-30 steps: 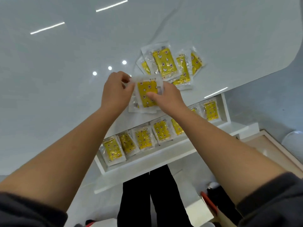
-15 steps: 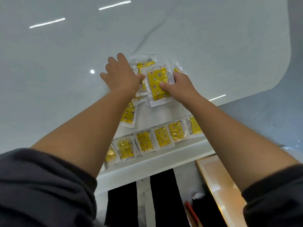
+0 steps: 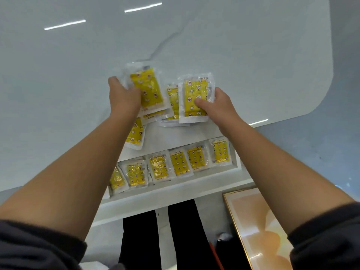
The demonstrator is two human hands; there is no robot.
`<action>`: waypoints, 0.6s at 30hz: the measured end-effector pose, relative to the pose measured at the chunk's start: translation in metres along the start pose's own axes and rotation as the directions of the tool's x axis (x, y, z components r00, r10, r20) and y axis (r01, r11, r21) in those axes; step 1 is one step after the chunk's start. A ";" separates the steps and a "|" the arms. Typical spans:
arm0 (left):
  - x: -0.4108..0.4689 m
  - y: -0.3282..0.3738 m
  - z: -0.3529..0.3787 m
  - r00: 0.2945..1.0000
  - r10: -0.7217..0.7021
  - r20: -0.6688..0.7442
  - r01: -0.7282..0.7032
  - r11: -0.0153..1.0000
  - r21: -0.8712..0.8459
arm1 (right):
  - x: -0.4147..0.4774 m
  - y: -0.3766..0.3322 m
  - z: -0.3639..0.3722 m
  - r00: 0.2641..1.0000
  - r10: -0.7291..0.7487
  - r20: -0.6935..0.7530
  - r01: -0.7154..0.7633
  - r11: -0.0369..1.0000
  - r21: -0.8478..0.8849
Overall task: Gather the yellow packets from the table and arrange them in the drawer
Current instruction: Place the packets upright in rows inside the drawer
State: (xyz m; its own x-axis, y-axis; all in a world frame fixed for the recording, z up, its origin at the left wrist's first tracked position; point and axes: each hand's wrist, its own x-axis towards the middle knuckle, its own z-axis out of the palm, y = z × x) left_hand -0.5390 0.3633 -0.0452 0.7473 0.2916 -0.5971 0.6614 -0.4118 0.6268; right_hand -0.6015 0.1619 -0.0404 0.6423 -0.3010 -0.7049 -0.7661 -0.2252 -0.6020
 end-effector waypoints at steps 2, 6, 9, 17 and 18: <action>-0.002 -0.006 -0.008 0.997 -0.075 -0.037 0.075 0.997 0.008 | -0.001 0.001 -0.001 0.998 0.042 0.050 -0.043 0.999 0.016; -0.012 -0.015 -0.012 0.994 -0.102 -0.041 0.107 0.985 0.135 | -0.007 -0.004 0.015 0.991 0.101 0.092 -0.107 0.992 0.063; -0.017 -0.015 -0.006 0.996 -0.085 -0.027 0.088 0.986 0.143 | -0.007 -0.010 0.029 0.993 0.117 0.033 -0.119 0.990 0.077; -0.005 -0.010 0.016 0.985 -0.175 -0.001 0.172 0.969 0.179 | 0.000 -0.016 0.053 0.993 0.071 -0.093 -0.071 0.997 0.009; -0.002 -0.010 0.018 0.983 -0.185 -0.001 0.182 0.965 0.190 | 0.001 -0.016 0.057 0.994 0.068 -0.087 -0.067 0.998 0.009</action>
State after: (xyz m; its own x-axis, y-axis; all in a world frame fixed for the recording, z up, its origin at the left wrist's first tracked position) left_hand -0.5481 0.3507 -0.0592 0.6120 0.3634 -0.7024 0.7620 -0.5085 0.4009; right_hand -0.5873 0.2181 -0.0524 0.5844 -0.3947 -0.7090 -0.8075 -0.1964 -0.5562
